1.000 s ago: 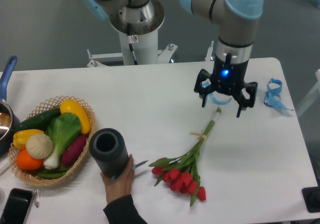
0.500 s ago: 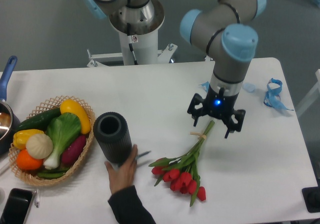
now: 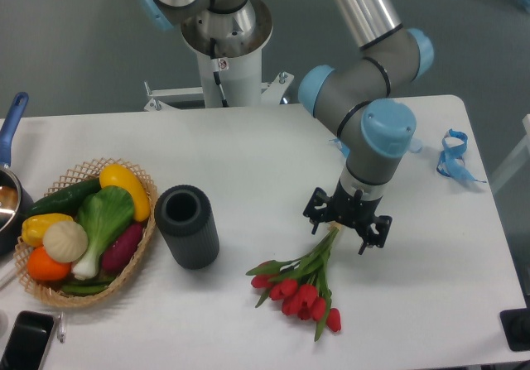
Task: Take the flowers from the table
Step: 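Lower the open gripper over the tulip stems near the twine tie, then close the gripper around the tulip stems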
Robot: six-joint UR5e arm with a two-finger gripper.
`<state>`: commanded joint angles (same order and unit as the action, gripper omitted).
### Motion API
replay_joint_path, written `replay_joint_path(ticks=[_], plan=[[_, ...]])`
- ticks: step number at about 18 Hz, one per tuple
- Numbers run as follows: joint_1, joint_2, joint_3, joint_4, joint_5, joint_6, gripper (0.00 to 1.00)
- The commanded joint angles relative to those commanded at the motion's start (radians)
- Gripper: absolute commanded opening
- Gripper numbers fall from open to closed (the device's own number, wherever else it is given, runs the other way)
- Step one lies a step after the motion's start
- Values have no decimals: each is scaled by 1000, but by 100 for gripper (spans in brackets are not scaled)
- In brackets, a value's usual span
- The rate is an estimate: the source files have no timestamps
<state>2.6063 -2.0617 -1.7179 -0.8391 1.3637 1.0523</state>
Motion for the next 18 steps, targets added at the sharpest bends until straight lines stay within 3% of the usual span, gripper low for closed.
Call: replay_joint_path(ticks=[5,14,18], plan=[[-6,-12,-5,18,46,-3,100],[-37,-55,-11,118,71,-25,99],[-38,-55,-12,118,72,-26,77]])
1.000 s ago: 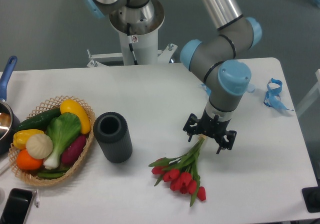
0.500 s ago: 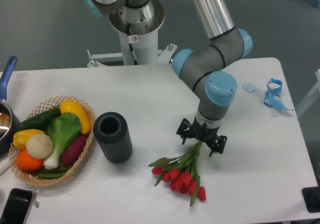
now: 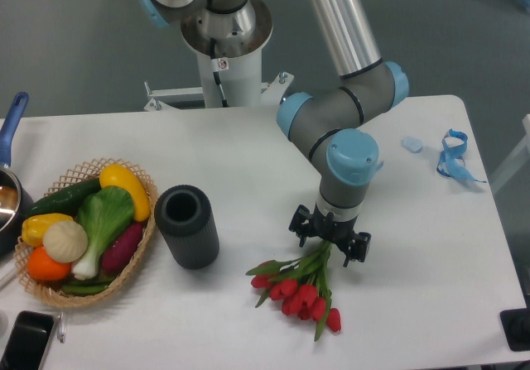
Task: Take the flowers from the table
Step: 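Close the gripper around the tulip stems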
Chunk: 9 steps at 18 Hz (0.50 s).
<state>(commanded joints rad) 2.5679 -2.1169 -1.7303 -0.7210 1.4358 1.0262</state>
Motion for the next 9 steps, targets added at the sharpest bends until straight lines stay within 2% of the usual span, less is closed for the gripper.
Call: replay_joint_path(ticks=[2,6,7,8,9], plan=[[0,0,0,0,0,2,68],[2,2,-2,0,-2,2,58],[2,2,-2,0,0,2,52],[2,3,-8,0,0,3,39],[2,6,-8,0,0,3,37]])
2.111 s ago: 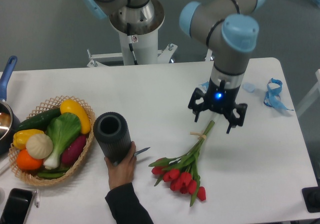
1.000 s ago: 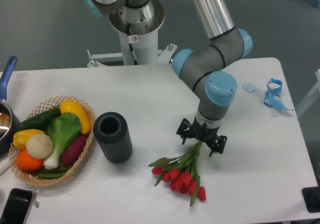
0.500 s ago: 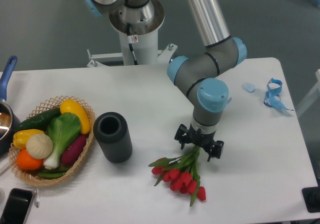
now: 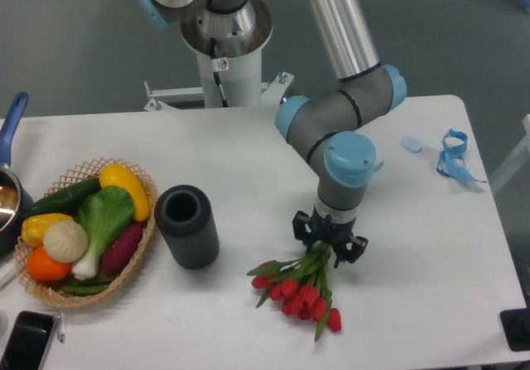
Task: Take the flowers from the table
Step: 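Close the gripper around the tulip stems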
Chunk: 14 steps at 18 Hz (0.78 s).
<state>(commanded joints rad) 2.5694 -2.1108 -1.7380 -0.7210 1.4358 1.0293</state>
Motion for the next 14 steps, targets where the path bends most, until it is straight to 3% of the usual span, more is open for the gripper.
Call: replay_joint_path(ticks=[6,11,14], plan=[[3,6,3,0,-2,5,27],[14,11,12,0,-2,11,25],[35,87,28,-2,-6,14,25]])
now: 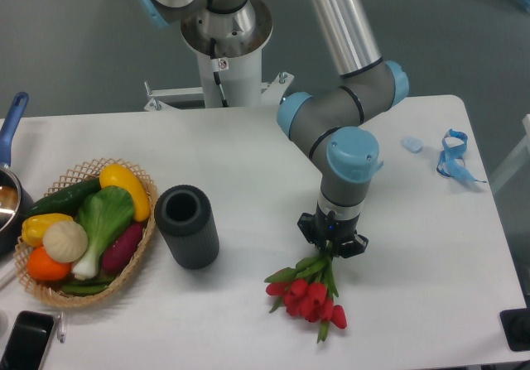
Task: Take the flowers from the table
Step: 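Close the gripper around the tulip stems, then lift the tulip bundle up off the table, stems held in gripper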
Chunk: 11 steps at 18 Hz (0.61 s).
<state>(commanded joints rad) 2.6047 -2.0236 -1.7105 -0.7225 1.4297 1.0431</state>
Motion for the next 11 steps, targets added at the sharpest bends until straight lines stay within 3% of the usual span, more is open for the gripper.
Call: replay_joint_path(ticks=[5,11], plan=[[21,132,46,5,-21,-14,26],[41,201,118,8,-198,-95,26]])
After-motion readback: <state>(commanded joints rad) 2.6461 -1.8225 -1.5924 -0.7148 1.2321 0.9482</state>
